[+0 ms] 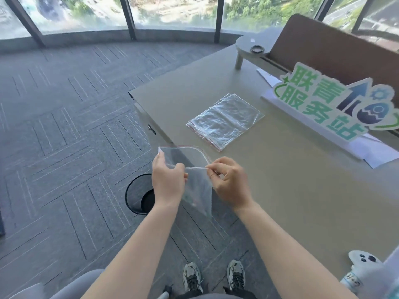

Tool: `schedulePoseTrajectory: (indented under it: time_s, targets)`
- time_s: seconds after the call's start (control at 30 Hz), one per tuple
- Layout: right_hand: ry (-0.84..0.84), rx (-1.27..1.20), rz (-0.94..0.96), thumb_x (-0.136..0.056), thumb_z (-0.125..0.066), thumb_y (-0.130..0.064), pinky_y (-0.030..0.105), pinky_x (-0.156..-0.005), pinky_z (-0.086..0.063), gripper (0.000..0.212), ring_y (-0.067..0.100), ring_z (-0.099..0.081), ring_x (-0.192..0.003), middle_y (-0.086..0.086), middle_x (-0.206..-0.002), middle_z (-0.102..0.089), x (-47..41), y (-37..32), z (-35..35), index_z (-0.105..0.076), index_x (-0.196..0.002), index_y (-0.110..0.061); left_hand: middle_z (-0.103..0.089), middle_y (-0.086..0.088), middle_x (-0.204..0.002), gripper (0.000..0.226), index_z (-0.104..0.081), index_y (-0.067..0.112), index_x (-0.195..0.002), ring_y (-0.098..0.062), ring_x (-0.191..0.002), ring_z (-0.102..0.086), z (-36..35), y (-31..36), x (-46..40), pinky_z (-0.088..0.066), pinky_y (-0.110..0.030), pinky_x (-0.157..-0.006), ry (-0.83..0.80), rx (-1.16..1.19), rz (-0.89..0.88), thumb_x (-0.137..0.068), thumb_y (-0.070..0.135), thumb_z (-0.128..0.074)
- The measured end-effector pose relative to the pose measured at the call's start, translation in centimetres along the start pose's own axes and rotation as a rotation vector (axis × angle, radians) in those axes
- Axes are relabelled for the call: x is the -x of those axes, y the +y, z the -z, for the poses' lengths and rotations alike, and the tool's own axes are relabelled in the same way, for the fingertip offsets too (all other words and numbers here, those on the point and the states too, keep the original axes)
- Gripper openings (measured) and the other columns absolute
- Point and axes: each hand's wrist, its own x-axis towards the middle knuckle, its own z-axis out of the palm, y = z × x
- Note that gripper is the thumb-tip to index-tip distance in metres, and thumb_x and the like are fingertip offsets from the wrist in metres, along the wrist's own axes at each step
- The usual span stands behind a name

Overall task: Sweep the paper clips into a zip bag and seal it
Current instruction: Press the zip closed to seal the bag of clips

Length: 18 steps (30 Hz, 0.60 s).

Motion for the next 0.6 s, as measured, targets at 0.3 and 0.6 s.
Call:
schedulePoseTrajectory:
  time_s: [0.3,0.6]
  targets:
    - [0.322,-0.038,0.107,-0.084,-0.068,-0.005,0.030,-0.061,-0.047,0.011,0.014,-0.057,-0.067,-0.007,-0.074,-0.059,-4.5,-4.0,7.0,-0.073,-0.075,-0.010,-0.042,-0.001,-0.146,0.077,-0.029,0.016,-0.148,-0.022,-0.115,-0.059,-1.2,8.4,0.0,-0.049,-0.046,-0.096,-0.151,-0.073,-0.262,-0.073,0.017,-0.043]
    - [0.458,0.032,0.123,-0.085,-0.067,-0.005,0.035,-0.061,-0.048,0.015,0.012,-0.058,-0.068,-0.006,-0.076,-0.059,-6.2,-2.0,13.4,-0.069,-0.072,-0.012,-0.039,0.000,-0.149,0.062,-0.034,0.006,-0.145,-0.025,-0.129,-0.046,-7.0,11.6,0.0,-0.044,-0.039,-0.103,-0.180,-0.316,-0.547,-0.085,-0.003,-0.040]
